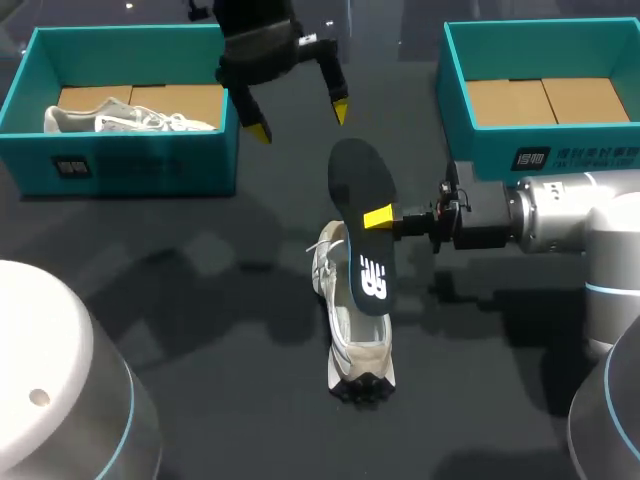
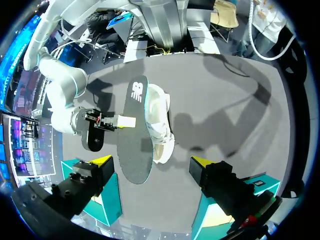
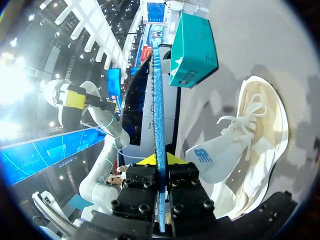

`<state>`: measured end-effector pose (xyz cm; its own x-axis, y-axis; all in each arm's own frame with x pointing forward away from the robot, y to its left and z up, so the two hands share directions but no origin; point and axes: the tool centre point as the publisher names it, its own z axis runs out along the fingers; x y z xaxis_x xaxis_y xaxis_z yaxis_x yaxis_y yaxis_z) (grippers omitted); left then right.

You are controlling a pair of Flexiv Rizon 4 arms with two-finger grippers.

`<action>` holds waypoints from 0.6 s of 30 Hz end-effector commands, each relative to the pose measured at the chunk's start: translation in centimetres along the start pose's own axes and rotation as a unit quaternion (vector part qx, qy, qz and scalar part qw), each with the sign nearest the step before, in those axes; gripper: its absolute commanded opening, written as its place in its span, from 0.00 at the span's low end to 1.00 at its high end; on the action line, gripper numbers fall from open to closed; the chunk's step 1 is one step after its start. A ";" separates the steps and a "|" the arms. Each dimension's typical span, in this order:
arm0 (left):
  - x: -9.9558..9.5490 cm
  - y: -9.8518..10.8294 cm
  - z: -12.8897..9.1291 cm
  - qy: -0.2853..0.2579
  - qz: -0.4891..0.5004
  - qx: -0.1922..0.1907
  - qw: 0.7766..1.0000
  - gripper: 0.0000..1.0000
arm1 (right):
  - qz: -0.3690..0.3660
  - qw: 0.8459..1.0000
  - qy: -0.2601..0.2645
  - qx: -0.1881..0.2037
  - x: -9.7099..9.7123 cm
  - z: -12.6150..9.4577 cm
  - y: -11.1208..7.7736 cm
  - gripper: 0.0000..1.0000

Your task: Take the shoe out of the shoebox, open the shoe tongue, remove and reinsert the insole, then place the shoe into the shoebox

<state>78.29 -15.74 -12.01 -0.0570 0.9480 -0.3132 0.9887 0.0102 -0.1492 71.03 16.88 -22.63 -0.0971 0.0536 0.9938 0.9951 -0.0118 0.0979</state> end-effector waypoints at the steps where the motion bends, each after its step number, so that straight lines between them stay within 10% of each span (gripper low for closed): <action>1: 0.6 -0.3 0.2 -0.142 0.001 -0.004 0.990 1.00 | 0.001 1.000 -0.001 0.000 0.0 0.1 -0.1 0.00; 18: 5.4 -1.5 1.5 -0.346 0.073 0.001 0.935 1.00 | 0.001 1.000 -0.001 0.000 0.0 0.1 -0.1 0.00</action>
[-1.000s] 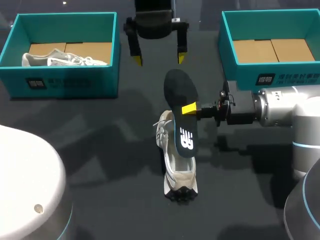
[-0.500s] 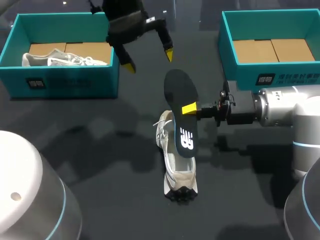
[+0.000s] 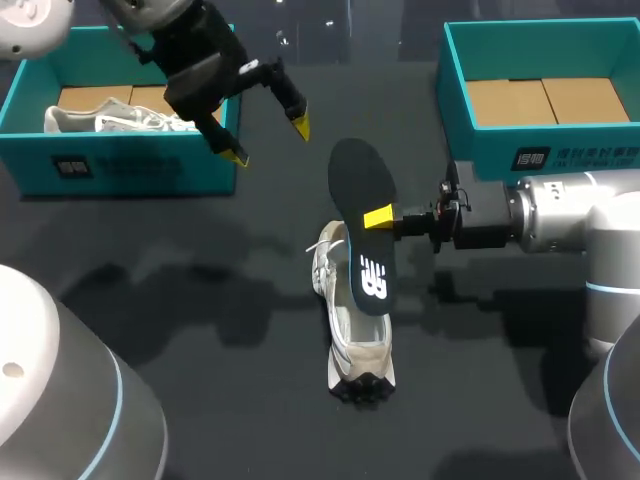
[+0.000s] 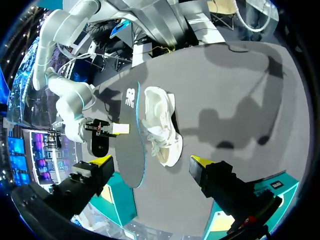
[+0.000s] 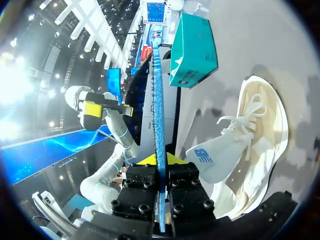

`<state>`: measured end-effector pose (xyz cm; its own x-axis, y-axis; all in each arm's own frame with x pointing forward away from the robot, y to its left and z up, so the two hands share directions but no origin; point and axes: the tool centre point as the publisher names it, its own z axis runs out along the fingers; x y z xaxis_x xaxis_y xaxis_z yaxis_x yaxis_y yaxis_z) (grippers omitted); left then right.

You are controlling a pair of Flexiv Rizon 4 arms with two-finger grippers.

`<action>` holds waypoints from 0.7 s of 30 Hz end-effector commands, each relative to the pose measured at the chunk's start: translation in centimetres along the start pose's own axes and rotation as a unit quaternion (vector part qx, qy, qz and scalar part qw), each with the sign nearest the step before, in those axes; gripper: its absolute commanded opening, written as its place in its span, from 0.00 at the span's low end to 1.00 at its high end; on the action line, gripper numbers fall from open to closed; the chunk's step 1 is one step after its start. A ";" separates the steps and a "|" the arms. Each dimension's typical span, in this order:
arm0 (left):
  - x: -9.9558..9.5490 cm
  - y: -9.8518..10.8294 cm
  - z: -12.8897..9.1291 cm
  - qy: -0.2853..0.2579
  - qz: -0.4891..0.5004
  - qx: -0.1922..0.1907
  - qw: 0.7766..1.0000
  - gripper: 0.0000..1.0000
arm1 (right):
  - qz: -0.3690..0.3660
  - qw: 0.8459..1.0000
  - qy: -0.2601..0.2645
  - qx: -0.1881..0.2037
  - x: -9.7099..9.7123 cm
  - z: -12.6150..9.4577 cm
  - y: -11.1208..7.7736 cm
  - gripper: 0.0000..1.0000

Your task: Take the shoe out of the shoebox, open the shoe tongue, remove and reinsert the insole, then place the shoe into the shoebox

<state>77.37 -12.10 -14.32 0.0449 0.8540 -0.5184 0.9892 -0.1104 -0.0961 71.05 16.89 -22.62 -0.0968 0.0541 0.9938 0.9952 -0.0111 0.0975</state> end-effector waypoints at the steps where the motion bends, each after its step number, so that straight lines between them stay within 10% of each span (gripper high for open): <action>1: 1.1 -1.1 0.2 -0.245 0.011 -0.015 0.969 1.00 | 0.000 1.000 -0.001 0.000 0.0 0.0 -0.1 0.00; 21: 2.4 -1.9 2.5 -0.321 0.023 -0.047 0.946 1.00 | 0.000 1.000 -0.001 0.000 0.0 0.0 -0.1 0.00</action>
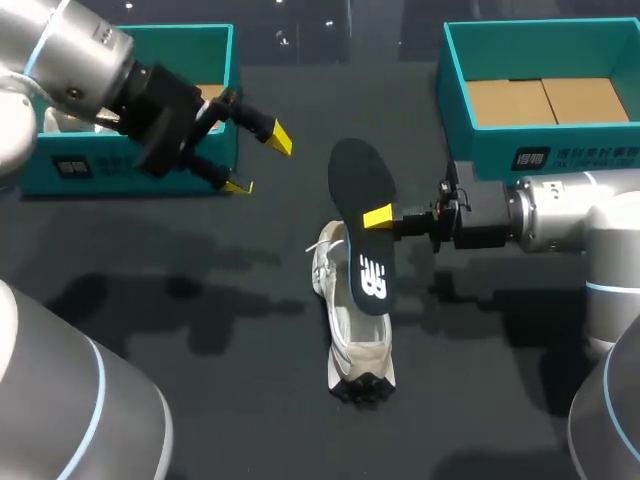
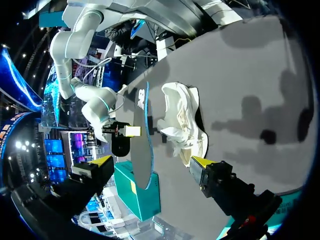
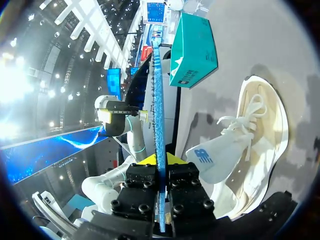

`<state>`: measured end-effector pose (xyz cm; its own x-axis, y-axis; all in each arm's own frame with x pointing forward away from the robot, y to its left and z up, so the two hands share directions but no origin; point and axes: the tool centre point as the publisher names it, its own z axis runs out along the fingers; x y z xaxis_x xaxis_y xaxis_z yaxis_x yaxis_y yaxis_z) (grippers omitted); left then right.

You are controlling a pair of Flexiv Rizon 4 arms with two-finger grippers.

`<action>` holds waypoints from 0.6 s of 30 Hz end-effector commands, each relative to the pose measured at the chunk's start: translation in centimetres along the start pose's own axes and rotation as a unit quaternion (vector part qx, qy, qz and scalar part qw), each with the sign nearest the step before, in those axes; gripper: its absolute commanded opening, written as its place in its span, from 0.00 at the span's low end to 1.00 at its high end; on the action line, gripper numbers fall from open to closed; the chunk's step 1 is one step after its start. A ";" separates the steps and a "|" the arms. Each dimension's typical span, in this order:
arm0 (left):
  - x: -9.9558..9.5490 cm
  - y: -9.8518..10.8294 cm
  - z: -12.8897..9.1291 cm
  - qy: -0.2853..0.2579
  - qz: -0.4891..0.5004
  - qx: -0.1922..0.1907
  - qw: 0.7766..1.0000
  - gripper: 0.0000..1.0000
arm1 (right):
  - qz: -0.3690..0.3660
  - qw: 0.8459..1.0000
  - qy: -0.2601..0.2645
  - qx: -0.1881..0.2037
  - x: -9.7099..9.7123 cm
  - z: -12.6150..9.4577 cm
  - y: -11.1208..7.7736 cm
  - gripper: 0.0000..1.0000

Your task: Take the shoe out of the shoebox, open the shoe tongue, remove and reinsert the insole, then place the shoe into the shoebox

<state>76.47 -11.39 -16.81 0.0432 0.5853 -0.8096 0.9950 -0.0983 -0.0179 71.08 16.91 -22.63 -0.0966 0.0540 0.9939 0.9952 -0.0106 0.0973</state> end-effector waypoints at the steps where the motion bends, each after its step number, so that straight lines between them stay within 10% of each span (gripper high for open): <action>1: 0.6 -1.2 0.3 -0.128 0.000 -0.017 0.992 1.00 | 0.000 1.000 -0.001 -0.001 0.0 0.0 -0.1 0.00; 18: 1.2 -0.9 4.5 -0.167 -0.054 -0.033 0.984 1.00 | 0.013 1.000 0.007 -0.017 0.4 0.5 -0.2 0.00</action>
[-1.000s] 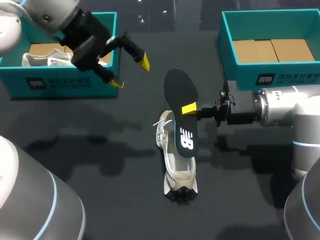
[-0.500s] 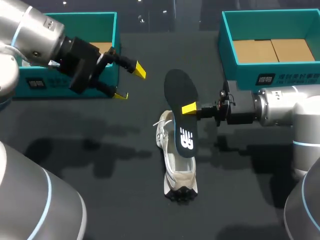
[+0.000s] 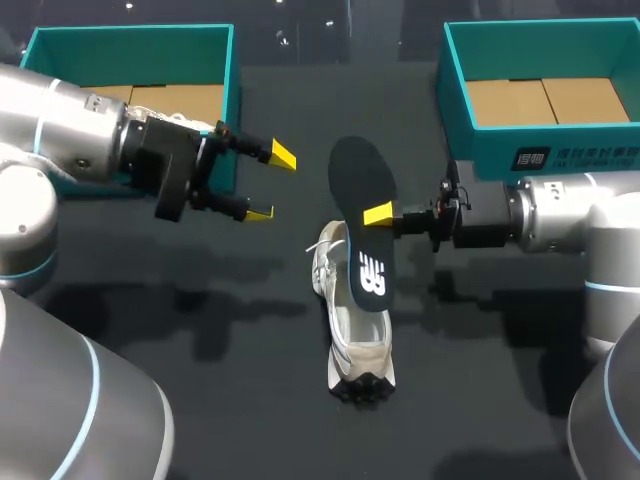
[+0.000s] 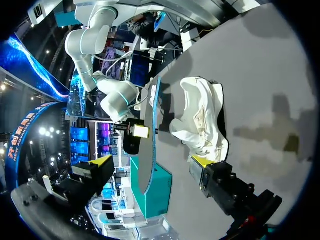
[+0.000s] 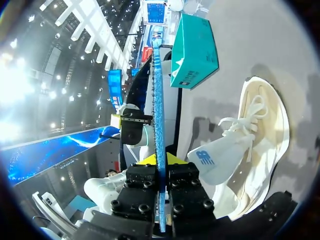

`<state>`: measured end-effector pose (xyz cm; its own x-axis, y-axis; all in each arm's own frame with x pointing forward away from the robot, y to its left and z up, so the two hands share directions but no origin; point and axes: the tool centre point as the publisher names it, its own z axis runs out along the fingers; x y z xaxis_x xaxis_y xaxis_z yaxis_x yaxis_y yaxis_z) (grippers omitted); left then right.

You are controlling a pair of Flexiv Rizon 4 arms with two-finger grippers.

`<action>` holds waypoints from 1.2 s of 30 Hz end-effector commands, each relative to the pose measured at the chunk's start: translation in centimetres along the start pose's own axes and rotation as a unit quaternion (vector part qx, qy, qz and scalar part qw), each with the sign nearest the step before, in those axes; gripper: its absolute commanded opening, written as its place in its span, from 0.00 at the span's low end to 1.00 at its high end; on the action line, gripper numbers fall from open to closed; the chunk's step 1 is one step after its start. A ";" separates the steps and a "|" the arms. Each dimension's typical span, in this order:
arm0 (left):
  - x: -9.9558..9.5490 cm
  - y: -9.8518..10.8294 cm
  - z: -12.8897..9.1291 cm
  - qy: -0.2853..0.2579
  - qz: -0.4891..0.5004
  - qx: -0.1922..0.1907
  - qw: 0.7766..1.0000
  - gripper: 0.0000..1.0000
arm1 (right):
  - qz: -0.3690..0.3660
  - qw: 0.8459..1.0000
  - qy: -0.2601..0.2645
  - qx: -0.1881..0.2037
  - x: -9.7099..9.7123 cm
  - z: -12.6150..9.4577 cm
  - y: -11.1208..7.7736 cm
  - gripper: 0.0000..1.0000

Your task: Take the shoe out of the shoebox, open the shoe tongue, remove and reinsert the insole, then place the shoe into the shoebox

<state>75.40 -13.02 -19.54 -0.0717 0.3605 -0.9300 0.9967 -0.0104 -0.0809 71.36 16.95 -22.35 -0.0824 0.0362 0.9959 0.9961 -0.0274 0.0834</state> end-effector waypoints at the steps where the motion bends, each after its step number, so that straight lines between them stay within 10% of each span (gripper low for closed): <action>1: 0.4 -0.2 1.7 -0.038 -0.004 -0.013 0.999 1.00 | 0.009 1.000 -0.002 -0.010 0.2 0.7 -0.6 0.00; 15: 0.5 0.1 4.5 -0.089 -0.029 -0.028 0.995 1.00 | 0.031 0.999 0.016 -0.015 1.1 2.2 -1.1 0.00; 36: 0.1 -0.5 7.1 -0.120 -0.044 -0.059 0.990 0.48 | 0.044 0.997 0.044 -0.035 1.1 3.0 -1.2 0.00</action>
<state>74.79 -19.15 -21.96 -0.1537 0.1287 -0.9797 0.9833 0.1179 -0.1388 70.33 19.76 -21.43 0.0002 -0.0587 0.9983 0.9959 -0.0902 -0.0055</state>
